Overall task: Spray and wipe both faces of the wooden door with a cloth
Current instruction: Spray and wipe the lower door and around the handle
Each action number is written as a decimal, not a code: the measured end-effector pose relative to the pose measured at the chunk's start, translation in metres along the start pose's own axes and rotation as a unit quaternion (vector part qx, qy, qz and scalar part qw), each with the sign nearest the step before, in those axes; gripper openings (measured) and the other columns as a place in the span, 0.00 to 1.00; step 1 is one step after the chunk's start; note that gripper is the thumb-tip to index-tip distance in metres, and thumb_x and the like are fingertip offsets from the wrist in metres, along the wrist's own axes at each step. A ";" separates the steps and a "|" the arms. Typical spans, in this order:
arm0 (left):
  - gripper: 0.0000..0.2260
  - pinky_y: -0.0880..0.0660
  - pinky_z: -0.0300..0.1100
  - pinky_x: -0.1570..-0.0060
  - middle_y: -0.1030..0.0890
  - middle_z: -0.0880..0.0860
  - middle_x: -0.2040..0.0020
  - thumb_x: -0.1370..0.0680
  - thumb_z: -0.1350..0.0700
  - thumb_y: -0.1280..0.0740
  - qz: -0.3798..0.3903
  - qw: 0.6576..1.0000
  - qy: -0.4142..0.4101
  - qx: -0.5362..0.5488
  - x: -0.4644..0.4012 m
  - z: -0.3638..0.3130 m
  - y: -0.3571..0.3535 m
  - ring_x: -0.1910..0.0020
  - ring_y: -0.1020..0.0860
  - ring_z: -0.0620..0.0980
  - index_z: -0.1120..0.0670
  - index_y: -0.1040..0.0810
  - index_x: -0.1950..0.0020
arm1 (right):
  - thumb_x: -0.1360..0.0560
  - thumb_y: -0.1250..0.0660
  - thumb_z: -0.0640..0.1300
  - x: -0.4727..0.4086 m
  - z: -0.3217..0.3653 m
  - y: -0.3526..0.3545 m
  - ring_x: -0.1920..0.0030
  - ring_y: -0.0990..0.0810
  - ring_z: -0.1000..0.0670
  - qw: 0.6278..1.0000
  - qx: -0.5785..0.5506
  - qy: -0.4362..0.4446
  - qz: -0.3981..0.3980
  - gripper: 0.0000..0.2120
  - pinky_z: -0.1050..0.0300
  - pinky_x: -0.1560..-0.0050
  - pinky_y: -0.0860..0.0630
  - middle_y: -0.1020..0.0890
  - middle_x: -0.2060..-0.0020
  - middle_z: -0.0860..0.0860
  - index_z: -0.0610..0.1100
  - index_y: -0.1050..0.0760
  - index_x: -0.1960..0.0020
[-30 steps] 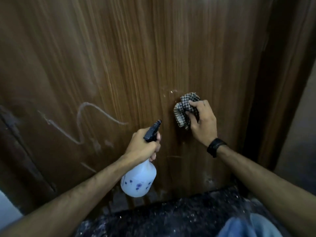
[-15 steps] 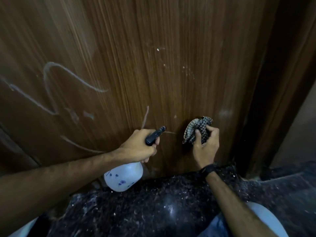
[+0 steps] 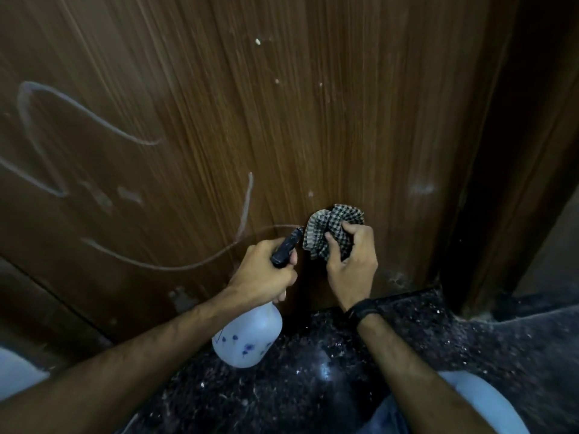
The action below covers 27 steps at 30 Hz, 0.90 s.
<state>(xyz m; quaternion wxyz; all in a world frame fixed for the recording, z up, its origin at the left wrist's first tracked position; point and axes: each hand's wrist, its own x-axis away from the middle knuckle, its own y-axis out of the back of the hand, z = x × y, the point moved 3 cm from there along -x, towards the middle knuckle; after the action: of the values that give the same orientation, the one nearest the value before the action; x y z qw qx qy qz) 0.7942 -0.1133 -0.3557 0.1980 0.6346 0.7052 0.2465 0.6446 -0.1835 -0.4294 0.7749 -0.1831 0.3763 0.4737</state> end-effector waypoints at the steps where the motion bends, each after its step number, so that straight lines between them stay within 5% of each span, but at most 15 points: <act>1: 0.06 0.25 0.47 0.68 0.24 0.58 0.66 0.26 0.71 0.35 -0.007 1.000 0.002 0.010 0.001 0.001 0.000 0.75 0.24 0.55 0.62 0.25 0.54 | 0.24 0.29 0.38 0.004 0.001 -0.002 0.49 0.24 0.49 1.000 0.006 0.006 0.001 0.08 0.65 0.46 0.29 0.23 0.52 0.45 0.36 0.26 0.48; 4: 0.06 0.26 0.47 0.69 0.24 0.58 0.66 0.26 0.72 0.36 -0.031 0.999 0.015 0.033 0.003 0.007 0.001 0.75 0.26 0.54 0.64 0.25 0.53 | 0.25 0.28 0.35 0.003 0.008 -0.005 0.52 0.23 0.48 1.000 0.015 0.008 -0.011 0.07 0.55 0.52 0.25 0.23 0.54 0.45 0.37 0.25 0.50; 11: 0.08 0.27 0.46 0.70 0.24 0.55 0.66 0.25 0.72 0.37 -0.060 0.994 0.030 0.084 0.004 0.016 0.007 0.75 0.26 0.52 0.62 0.24 0.52 | 0.24 0.29 0.37 -0.063 0.051 -0.021 0.54 0.22 0.43 0.989 0.030 0.108 -0.100 0.07 0.52 0.52 0.25 0.22 0.55 0.42 0.36 0.23 0.48; 18: 0.07 0.28 0.47 0.69 0.24 0.57 0.67 0.26 0.72 0.37 -0.078 0.993 0.045 0.075 0.004 0.029 0.009 0.75 0.26 0.53 0.63 0.24 0.52 | 0.34 0.35 0.33 0.035 0.005 -0.036 0.53 0.25 0.44 0.985 0.075 0.121 0.099 0.17 0.50 0.57 0.24 0.24 0.54 0.47 0.45 0.29 0.47; 23: 0.06 0.27 0.47 0.69 0.26 0.60 0.68 0.26 0.72 0.36 -0.110 0.988 0.045 0.096 0.002 0.025 0.016 0.75 0.27 0.54 0.64 0.25 0.52 | 0.30 0.31 0.31 -0.003 0.037 -0.040 0.54 0.23 0.42 0.996 0.002 0.085 0.029 0.13 0.53 0.51 0.27 0.23 0.55 0.44 0.40 0.25 0.48; 27: 0.08 0.28 0.47 0.68 0.26 0.54 0.70 0.24 0.72 0.37 -0.125 0.981 0.057 0.136 0.010 0.032 0.028 0.74 0.28 0.54 0.60 0.24 0.53 | 0.29 0.31 0.33 -0.004 0.043 -0.052 0.54 0.24 0.42 0.988 0.039 0.141 0.039 0.15 0.51 0.53 0.26 0.22 0.54 0.44 0.42 0.27 0.45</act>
<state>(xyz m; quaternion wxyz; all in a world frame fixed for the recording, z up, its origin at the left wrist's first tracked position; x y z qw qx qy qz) 0.8338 -0.0979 -0.3640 0.0990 0.5475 0.8159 0.1574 0.7064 -0.1833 -0.4025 0.7014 -0.2031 0.5068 0.4582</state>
